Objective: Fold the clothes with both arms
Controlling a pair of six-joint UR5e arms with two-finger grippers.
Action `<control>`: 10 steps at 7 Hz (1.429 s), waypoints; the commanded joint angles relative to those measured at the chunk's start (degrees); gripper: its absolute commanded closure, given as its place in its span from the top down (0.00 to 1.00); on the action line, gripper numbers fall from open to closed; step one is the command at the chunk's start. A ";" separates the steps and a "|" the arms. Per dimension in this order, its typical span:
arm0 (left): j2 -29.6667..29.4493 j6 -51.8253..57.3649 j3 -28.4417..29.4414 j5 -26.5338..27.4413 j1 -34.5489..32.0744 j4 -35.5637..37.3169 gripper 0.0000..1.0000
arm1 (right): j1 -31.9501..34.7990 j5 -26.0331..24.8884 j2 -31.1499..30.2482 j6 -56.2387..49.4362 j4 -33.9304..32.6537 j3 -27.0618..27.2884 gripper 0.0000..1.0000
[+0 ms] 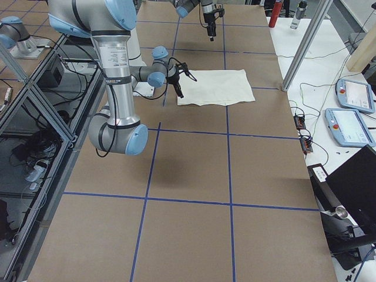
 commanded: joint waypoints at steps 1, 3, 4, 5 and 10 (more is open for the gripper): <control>0.24 -14.82 -5.66 5.07 7.84 -0.15 1.00 | 2.47 2.21 -4.81 15.69 15.34 0.28 1.00; 0.42 -33.60 -9.11 13.67 16.36 -0.24 0.92 | 4.57 1.76 -7.20 22.61 21.29 0.11 0.99; 0.42 -41.09 -9.12 16.86 19.28 -0.24 0.75 | 5.63 1.76 -7.29 26.03 21.21 -0.24 0.98; 0.51 -46.91 -8.95 20.37 22.79 -0.24 0.65 | 6.42 1.76 -7.30 27.72 20.68 -0.42 0.97; -2.47 -57.94 -0.62 30.58 34.06 -0.77 0.64 | 7.57 1.32 -7.21 28.09 20.68 -1.83 0.99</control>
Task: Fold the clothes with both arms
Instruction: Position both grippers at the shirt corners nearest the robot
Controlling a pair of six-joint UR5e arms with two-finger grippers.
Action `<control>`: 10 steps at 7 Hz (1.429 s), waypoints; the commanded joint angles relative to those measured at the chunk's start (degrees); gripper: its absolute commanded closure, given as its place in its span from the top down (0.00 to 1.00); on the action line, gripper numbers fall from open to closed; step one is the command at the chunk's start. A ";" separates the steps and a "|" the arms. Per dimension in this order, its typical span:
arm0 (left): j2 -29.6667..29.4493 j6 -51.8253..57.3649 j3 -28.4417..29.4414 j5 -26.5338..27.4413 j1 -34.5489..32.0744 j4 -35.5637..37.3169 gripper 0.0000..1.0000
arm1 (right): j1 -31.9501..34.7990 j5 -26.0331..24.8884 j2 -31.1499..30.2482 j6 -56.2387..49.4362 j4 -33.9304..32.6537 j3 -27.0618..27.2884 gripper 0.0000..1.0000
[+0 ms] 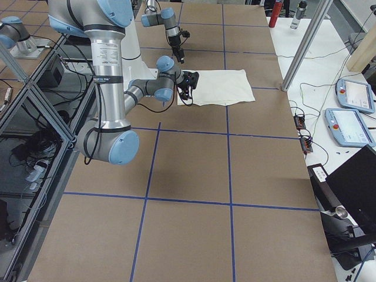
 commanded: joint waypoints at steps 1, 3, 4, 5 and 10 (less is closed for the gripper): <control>-1.76 -1.01 4.02 2.25 2.09 -2.32 0.64 | 0.00 -0.38 0.07 0.02 0.03 -0.03 0.99; -1.86 -1.01 4.20 2.34 2.10 -2.69 0.64 | 0.00 -0.38 0.07 0.02 0.12 -0.03 0.99; -1.86 -0.92 4.55 2.25 2.10 -2.69 0.64 | 0.00 -0.47 0.07 0.02 0.12 -0.03 0.99; -1.94 -0.83 5.34 2.25 2.10 -2.69 0.64 | 0.00 -0.47 0.07 0.02 0.12 -0.03 0.99; -4.14 -0.83 7.72 2.34 2.19 -2.69 0.60 | 0.00 -0.55 0.07 0.19 0.12 -0.21 0.99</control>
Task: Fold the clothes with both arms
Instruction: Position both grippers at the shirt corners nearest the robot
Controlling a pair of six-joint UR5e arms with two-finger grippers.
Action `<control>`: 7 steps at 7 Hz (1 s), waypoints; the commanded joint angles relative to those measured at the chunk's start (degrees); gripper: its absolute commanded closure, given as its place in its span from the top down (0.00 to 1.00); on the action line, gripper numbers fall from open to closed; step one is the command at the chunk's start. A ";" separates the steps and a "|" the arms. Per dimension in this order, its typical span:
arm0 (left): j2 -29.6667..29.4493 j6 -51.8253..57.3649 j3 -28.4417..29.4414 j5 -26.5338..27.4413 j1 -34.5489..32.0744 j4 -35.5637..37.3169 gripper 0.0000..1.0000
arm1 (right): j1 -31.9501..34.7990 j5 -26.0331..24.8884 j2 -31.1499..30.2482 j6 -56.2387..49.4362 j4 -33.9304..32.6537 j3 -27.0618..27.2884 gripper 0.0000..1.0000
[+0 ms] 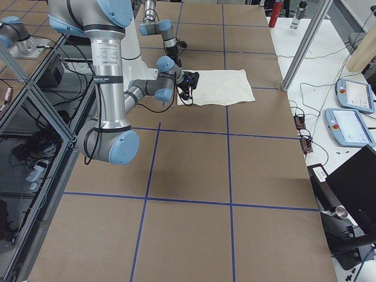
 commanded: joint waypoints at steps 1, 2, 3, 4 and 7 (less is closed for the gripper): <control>-0.02 0.07 0.42 0.00 -0.02 0.00 0.60 | 0.00 -0.03 0.04 0.09 0.04 -0.03 0.99; -0.19 -0.02 0.42 0.00 -0.02 0.00 0.59 | 0.00 -0.29 0.04 0.09 -0.05 -0.12 0.99; -0.28 -0.11 0.42 0.00 0.07 0.00 0.43 | 0.00 -0.56 0.04 0.09 -0.05 -0.64 0.99; -0.11 0.32 0.42 0.00 0.16 0.00 0.14 | -0.09 -0.56 0.13 0.09 -0.05 -0.73 0.99; -0.28 0.50 -0.37 0.26 0.16 0.09 0.00 | -0.44 -0.56 1.62 7.77 -0.49 -3.36 0.84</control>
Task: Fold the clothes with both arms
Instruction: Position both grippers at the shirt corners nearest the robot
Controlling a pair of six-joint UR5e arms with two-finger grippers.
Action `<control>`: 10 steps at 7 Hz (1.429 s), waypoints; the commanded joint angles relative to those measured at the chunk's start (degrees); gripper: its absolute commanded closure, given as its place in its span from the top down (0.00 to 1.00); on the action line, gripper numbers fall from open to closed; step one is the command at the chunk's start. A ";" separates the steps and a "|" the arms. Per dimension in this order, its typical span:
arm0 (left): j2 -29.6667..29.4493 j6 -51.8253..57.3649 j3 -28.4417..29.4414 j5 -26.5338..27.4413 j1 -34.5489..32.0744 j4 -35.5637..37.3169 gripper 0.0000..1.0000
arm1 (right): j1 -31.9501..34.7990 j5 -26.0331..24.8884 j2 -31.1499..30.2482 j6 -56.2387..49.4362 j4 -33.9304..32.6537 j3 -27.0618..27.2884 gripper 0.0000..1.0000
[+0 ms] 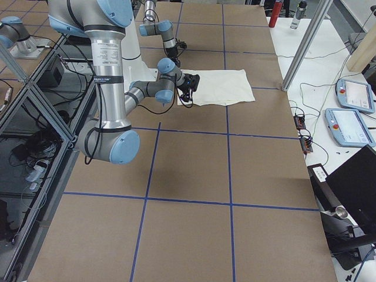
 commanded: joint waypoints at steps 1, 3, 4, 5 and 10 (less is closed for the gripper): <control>-0.18 0.21 -0.62 0.04 -0.14 0.03 0.00 | -0.31 -0.09 4.18 6.72 -7.23 -1.33 0.84; -0.18 0.21 -0.89 0.04 -0.14 0.03 0.00 | -2.23 -0.88 12.00 16.86 -22.09 -1.51 0.77; -0.18 0.12 -0.97 0.04 -0.14 0.03 0.00 | -4.68 -1.23 12.64 19.81 -26.06 -1.51 0.76; -0.27 0.12 -1.06 0.13 -0.22 0.03 0.00 | -6.28 -1.32 12.56 20.36 -27.76 -1.42 0.78; -0.18 0.21 -1.24 1.62 -0.40 0.03 0.00 | -10.59 -3.34 16.17 26.77 -36.65 -2.47 0.83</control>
